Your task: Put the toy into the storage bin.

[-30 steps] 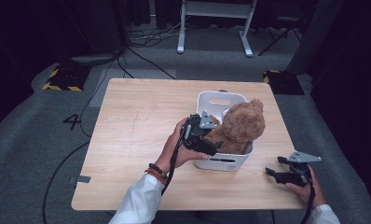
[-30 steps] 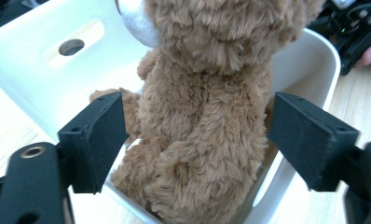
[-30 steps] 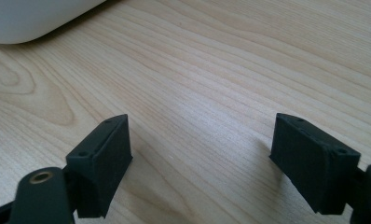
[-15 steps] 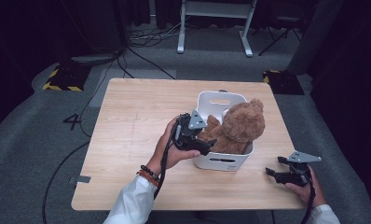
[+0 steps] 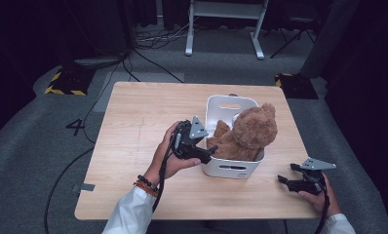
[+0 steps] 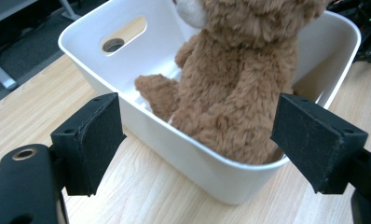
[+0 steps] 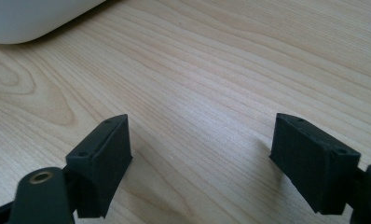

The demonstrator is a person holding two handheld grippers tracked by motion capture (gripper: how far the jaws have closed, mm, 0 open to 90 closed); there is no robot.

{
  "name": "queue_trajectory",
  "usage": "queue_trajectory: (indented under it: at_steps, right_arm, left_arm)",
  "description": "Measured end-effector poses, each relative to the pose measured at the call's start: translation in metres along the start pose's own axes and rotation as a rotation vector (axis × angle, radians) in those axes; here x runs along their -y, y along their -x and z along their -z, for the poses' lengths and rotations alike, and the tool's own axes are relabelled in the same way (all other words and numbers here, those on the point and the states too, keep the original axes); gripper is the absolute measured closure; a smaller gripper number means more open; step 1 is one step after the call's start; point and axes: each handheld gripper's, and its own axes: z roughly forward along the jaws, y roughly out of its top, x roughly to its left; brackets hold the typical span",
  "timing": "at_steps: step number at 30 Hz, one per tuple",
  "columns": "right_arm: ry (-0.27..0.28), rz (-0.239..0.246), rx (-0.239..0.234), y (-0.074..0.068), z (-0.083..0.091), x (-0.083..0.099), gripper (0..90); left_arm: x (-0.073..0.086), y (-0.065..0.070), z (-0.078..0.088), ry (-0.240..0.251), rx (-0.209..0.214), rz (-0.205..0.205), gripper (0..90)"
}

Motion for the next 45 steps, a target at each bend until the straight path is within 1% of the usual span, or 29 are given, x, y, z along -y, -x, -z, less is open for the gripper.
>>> queue_trajectory:
  at_steps: [1, 8, 14, 16, 23, 26, 28, 30, 34, 37, 39, 41, 43, 45]
  right_arm:
    - [0.000, 0.000, 0.000, 0.000, 0.000, 0.000, 19.7]
    - [0.000, 0.000, 0.000, 0.000, 0.000, 0.000, 19.7]
    - [0.000, 0.000, 0.000, 0.000, 0.000, 0.000, 19.7]
    - [0.000, 0.000, 0.001, 0.000, 0.000, 0.000, 19.7]
    - [0.000, 0.000, 0.001, 0.000, 0.000, 0.000, 19.6]
    - [0.000, 0.000, 0.001, 0.000, 0.000, 0.000, 19.5]
    - [0.000, 0.000, 0.001, 0.000, 0.000, 0.000, 19.5]
    - [0.000, -0.002, 0.003, 0.000, 0.000, 0.000, 19.3]
    - [0.000, -0.002, 0.003, 0.000, 0.000, 0.000, 19.3]
    - [0.000, -0.002, 0.003, 0.000, 0.000, 0.000, 19.2]
    - [0.000, -0.002, 0.003, 0.000, 0.000, 0.000, 19.2]
    - [0.000, -0.002, 0.003, 0.000, 0.000, 0.000, 19.2]
    - [0.000, -0.002, 0.003, 0.000, 0.000, 0.000, 19.2]
    - [0.000, -0.002, 0.003, 0.000, 0.000, 0.000, 19.2]
  left_arm:
    - [0.002, 0.000, 0.001, 0.003, -0.003, 0.000, 16.5]
    - [0.012, -0.002, 0.007, -0.017, -0.033, -0.010, 16.4]
    - [0.021, -0.004, 0.012, -0.036, -0.047, -0.021, 16.4]
    - [0.024, -0.005, 0.013, -0.042, -0.052, -0.019, 16.5]
    - [0.038, -0.007, 0.015, -0.068, -0.062, -0.028, 16.4]
    - [0.044, -0.008, 0.017, -0.070, -0.058, -0.037, 16.4]
    - [0.049, -0.010, 0.018, -0.073, -0.053, -0.036, 16.4]
    - [0.054, -0.011, 0.018, -0.084, -0.054, -0.040, 16.4]
    - [0.064, -0.012, 0.017, -0.104, -0.061, -0.034, 16.4]
    - [0.073, -0.014, 0.015, -0.129, -0.061, -0.040, 16.4]
    - [0.077, -0.015, 0.014, -0.150, -0.074, -0.043, 16.4]
    - [0.081, -0.015, 0.013, -0.158, -0.075, -0.040, 16.4]
    - [0.086, -0.016, 0.011, -0.181, -0.073, -0.049, 16.4]
    - [0.092, -0.016, 0.010, -0.203, -0.084, -0.051, 16.4]
